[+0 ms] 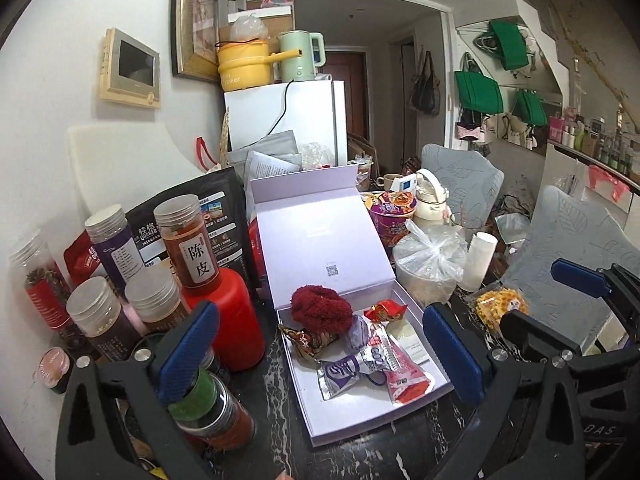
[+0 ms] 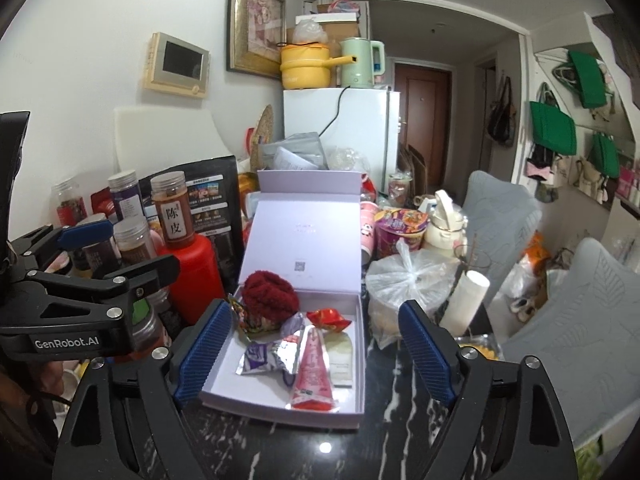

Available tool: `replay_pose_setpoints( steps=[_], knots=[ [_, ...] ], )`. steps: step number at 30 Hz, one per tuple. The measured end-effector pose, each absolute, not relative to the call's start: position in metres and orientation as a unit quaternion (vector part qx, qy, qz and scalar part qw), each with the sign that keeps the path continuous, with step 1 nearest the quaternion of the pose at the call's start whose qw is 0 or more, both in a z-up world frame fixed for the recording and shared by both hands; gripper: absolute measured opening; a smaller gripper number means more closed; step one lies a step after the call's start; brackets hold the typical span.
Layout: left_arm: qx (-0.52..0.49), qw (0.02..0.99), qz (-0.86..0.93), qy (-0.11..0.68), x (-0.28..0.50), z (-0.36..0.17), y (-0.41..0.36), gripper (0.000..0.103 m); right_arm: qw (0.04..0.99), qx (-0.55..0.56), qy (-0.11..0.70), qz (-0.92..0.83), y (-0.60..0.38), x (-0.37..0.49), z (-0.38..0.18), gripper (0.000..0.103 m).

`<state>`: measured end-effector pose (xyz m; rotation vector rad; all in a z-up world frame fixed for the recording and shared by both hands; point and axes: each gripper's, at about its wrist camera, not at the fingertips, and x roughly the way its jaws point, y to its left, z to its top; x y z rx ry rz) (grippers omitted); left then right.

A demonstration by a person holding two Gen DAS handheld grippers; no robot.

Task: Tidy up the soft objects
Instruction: 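Withdraw both tools from the box back over the table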

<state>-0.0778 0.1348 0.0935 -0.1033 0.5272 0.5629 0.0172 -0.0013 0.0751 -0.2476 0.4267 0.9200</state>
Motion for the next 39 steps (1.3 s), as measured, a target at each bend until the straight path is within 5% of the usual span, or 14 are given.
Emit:
replay_pose_setpoints(
  steps=[39],
  knots=[
    [-0.021,0.945,0.186,0.266,-0.16,0.033,0.069,0.103,0.907,-0.107,0.248,0.323,-0.078,-0.08,0.012,0.088]
  ],
)
